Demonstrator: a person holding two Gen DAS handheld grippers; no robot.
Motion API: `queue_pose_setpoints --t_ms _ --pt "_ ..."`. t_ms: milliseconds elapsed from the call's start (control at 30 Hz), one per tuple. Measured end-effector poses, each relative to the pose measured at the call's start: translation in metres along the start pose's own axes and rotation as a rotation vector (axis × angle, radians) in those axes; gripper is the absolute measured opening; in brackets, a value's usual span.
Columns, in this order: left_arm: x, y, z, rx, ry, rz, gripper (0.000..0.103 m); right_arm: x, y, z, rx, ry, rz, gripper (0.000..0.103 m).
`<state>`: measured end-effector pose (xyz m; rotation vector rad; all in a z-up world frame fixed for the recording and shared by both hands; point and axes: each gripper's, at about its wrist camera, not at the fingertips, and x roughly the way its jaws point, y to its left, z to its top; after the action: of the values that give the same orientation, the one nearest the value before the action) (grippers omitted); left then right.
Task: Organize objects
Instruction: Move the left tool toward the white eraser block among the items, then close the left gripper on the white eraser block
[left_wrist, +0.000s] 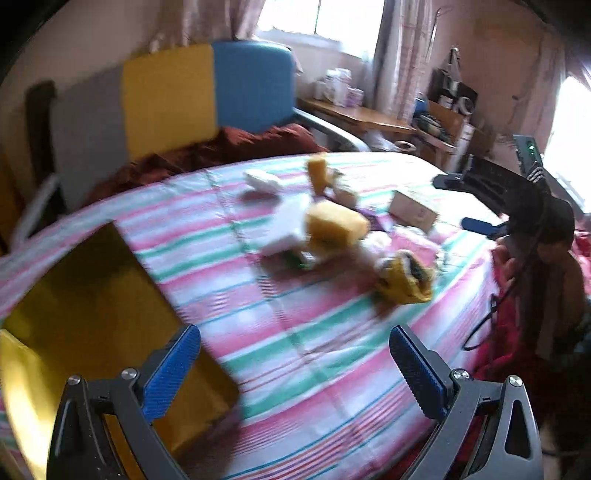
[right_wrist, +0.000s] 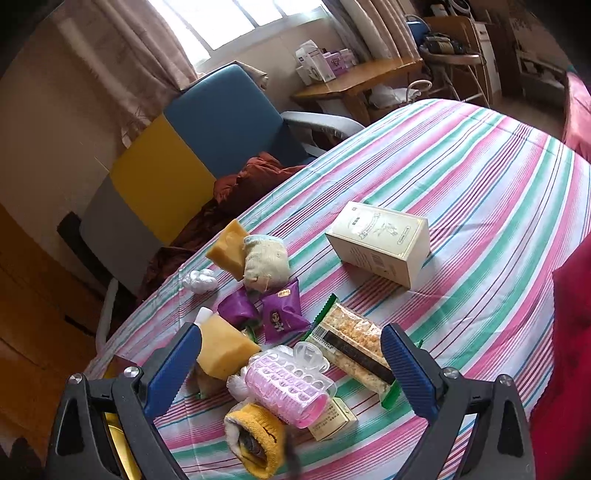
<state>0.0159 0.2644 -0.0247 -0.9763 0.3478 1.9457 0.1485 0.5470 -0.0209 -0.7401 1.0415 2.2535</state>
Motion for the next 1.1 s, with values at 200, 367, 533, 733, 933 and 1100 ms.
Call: queue_pose_setpoints --t_ms 200,367,533,733,933,1100 --pt "0.024 -0.017 0.010 0.022 0.029 -0.018 0.103 0.004 0.001 0.000 0.004 0.025 0.034 0.100" --pt "0.044 -0.023 0.022 0.000 0.063 -0.063 0.102 0.003 -0.002 0.001 0.021 0.028 0.048 0.099" --pt "0.054 -0.025 0.036 0.009 0.049 -0.054 0.099 0.002 -0.012 0.003 0.070 0.024 0.057 0.099" --pt "0.077 0.005 0.067 -0.062 0.076 -0.011 0.092 0.006 -0.006 0.002 0.045 0.050 0.084 0.100" --pt "0.117 0.035 0.094 -0.114 0.136 -0.018 0.092 0.012 0.006 -0.003 -0.015 0.087 0.107 0.100" --pt "0.153 0.052 0.108 -0.199 0.191 -0.096 0.091 0.018 0.016 -0.006 -0.065 0.121 0.103 0.100"
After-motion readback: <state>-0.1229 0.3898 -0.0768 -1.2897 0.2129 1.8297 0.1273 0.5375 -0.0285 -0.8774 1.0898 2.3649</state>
